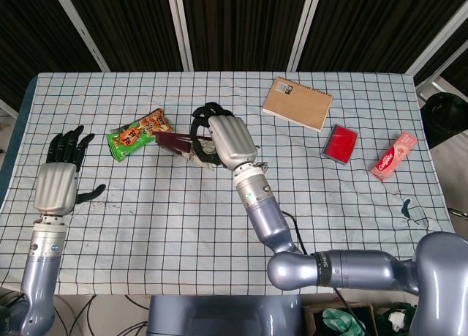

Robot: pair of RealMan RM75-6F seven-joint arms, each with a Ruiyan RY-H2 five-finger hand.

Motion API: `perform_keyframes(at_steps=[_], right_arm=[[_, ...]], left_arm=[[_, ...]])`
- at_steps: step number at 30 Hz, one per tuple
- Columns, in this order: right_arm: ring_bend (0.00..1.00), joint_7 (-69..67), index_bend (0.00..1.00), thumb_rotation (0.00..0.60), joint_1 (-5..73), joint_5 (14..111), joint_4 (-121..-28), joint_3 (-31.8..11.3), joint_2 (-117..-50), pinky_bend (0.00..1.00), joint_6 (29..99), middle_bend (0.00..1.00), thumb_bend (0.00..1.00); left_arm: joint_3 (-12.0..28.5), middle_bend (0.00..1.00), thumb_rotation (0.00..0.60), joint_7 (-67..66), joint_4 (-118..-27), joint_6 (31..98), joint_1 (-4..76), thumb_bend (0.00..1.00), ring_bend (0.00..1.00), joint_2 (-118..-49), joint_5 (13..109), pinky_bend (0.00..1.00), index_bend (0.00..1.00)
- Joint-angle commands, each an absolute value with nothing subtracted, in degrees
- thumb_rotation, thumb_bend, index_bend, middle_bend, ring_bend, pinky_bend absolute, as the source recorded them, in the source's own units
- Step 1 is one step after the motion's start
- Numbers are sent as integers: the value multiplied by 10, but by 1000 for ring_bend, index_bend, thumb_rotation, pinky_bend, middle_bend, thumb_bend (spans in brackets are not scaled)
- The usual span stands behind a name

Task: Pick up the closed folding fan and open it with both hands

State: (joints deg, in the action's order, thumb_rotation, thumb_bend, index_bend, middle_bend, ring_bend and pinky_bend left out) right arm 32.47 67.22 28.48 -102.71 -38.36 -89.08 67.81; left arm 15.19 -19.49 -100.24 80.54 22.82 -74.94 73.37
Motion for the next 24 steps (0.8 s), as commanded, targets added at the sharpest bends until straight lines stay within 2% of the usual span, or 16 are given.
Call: perform_keyframes(at_steps=[1,12,16,24], right_arm=[[122,330,787,600,681,276,-1039,-384,-885,209,688,250,922],[122,328,790,600,694,254,-1063,-376,-877,209,711,252,922],[122,331,791,600,699,250,-1071,-372,-873,209,718,257,922],[122,325,791,600,705,243,-1072,-365,-871,209,721,257,922]], left_arm=[[166,0,600,-192,-990,789,248,27,0,-770,718,0,206],[185,0,600,-202,-961,746,306,103,0,-836,684,0,315],[164,0,600,-201,-960,724,316,104,0,-853,684,0,333],[147,0,600,-193,-950,729,316,104,0,-883,686,0,343]])
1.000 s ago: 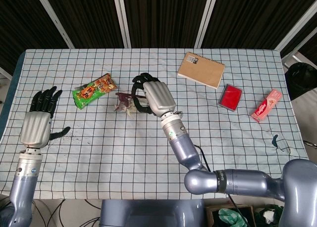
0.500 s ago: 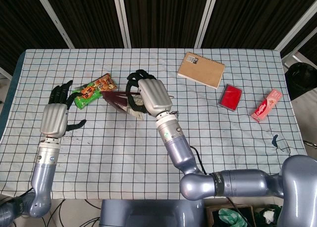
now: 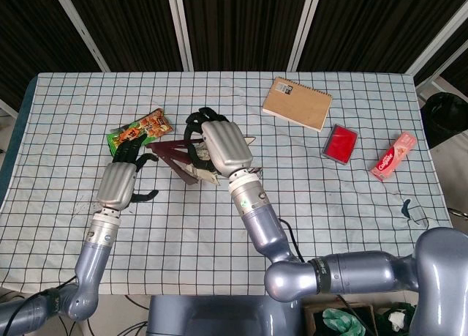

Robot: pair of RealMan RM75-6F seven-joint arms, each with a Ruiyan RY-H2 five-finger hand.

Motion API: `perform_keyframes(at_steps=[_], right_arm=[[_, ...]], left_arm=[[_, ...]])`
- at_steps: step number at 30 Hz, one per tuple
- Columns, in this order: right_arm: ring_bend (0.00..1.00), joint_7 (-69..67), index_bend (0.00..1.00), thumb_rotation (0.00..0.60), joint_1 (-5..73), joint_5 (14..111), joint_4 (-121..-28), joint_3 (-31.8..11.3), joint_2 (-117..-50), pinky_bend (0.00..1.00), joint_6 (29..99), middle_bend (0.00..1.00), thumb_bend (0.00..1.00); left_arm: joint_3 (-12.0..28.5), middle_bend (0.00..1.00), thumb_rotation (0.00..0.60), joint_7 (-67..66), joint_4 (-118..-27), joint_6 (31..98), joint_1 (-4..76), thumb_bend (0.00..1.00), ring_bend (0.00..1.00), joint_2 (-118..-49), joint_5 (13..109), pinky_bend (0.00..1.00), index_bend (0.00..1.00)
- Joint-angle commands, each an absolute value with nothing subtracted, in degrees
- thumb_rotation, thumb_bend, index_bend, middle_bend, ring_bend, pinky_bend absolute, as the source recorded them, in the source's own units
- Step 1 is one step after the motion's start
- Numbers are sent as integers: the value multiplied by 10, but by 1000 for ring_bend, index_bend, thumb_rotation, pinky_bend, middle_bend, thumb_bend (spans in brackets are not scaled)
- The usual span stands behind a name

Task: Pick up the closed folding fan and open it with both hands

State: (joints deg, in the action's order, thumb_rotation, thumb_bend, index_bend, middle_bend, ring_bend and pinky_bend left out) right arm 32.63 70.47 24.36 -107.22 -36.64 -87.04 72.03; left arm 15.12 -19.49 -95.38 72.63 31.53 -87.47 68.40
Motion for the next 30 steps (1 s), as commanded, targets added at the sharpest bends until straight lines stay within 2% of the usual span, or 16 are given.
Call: perform_keyframes(at_steps=[1,30], right_arm=[[122,323,791,600,706,243,-1071,-363,-871,209,721,257,922],[122,314,791,600,732,235,-1064,-349,-894,209,747,257,922]], left_arm=[[146,0,600,-192,-946,731,316,104,0,-888,688,0,343],[148,0,600,-141,-895,754,325,118,0,-1027,686,0,367]])
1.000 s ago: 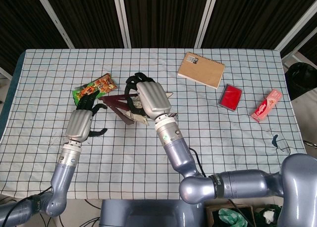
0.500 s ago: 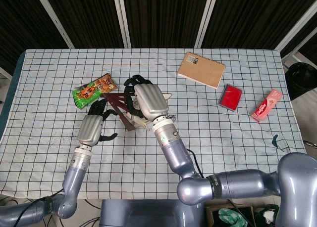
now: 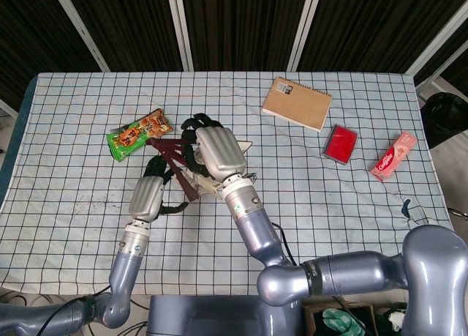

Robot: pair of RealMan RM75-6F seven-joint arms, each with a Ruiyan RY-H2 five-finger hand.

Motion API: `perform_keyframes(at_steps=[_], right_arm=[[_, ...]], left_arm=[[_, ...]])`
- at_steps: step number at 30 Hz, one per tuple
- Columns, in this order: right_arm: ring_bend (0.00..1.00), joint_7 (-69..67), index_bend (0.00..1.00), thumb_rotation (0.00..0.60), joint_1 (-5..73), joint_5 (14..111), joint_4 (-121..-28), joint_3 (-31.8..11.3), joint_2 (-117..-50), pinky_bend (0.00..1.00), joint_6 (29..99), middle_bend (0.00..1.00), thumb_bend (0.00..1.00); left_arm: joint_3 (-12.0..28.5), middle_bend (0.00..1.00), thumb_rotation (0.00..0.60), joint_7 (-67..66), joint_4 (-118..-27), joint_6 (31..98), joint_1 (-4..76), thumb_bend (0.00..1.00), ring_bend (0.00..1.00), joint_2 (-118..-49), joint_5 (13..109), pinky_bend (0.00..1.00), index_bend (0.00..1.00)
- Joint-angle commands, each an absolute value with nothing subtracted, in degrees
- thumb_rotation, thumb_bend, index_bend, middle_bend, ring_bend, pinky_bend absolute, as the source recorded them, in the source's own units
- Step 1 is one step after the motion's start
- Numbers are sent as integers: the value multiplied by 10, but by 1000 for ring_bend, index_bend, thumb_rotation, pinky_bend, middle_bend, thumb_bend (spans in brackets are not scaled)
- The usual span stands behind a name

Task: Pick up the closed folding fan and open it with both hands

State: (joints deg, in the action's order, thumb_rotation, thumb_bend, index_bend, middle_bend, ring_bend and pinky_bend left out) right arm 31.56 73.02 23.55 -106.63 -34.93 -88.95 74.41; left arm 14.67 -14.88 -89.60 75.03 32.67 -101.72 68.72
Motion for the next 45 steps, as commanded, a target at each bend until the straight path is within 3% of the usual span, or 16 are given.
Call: perform_keyframes(at_steps=[1,12,27,45], right_arm=[[122,314,791,600,733,235,-1063,-349,-896,209,748,257,922],[122,315,791,600,738,235,-1060,-346,-908,209,755,257,922],[122,318,803,600,737,240,-1070,-343,-913,209,759,265,924],[122,317,804,600,704,259,-1051,-324,-887,209,761,267,927]], left_arm=[[148,0,600,-138,-895,756,323,118,0,-1032,685,0,367],[152,0,600,-110,-877,773,317,136,0,-1087,686,0,374],[166,36,600,-65,-838,772,323,418,0,-1142,694,0,487],[198,50,600,-84,-895,778,301,458,0,-1011,713,0,526]])
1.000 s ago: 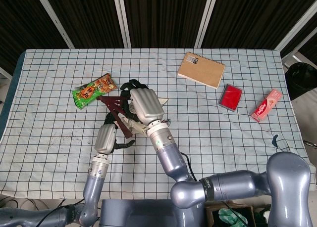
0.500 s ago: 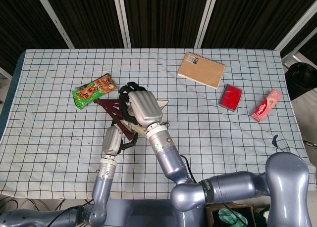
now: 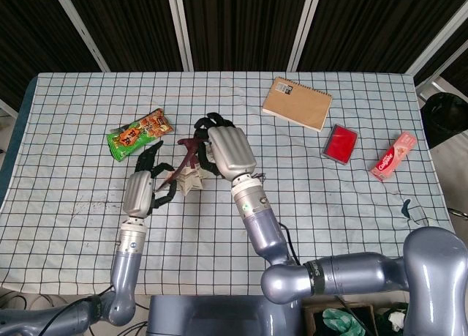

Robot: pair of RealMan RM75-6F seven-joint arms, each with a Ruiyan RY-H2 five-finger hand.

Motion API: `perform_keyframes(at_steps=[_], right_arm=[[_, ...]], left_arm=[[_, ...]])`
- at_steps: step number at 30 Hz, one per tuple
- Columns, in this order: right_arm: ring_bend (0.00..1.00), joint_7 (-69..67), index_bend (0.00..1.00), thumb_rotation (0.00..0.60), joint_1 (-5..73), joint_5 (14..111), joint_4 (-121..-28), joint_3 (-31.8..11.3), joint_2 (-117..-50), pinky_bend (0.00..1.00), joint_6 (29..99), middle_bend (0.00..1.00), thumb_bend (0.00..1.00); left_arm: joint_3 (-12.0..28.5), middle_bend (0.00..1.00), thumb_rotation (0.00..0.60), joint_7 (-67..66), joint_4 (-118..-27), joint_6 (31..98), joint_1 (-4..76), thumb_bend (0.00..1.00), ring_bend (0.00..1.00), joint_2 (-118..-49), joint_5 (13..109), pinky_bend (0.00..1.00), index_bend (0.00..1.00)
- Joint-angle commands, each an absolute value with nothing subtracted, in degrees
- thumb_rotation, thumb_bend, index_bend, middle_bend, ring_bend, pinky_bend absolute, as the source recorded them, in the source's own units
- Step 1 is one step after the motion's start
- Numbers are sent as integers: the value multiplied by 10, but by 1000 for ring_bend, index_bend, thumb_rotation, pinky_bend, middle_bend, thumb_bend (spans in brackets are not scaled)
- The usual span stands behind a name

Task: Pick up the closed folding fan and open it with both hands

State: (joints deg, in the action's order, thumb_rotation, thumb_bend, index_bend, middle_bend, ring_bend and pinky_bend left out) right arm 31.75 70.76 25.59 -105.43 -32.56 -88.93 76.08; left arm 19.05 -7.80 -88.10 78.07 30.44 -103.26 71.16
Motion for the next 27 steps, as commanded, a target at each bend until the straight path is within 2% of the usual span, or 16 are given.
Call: perform_keyframes(at_steps=[1,10,17,27], right_arm=[[122,317,804,600,702,261,-1048,-322,-885,209,762,267,927],[122,328,807,600,681,285,-1032,-306,-862,209,769,269,928],[122,354,813,600,659,343,-1006,-265,-840,209,790,273,929],[122,332,812,600,621,397,-942,-234,-845,209,805,273,928]], left_arm=[[200,50,600,-87,-899,778,300,458,0,-1001,714,0,526],[211,54,600,-96,-923,770,295,458,0,-940,709,0,530],[227,56,600,-103,-932,767,300,458,0,-900,711,0,533],[253,56,600,-115,-918,755,322,458,0,-877,693,0,533]])
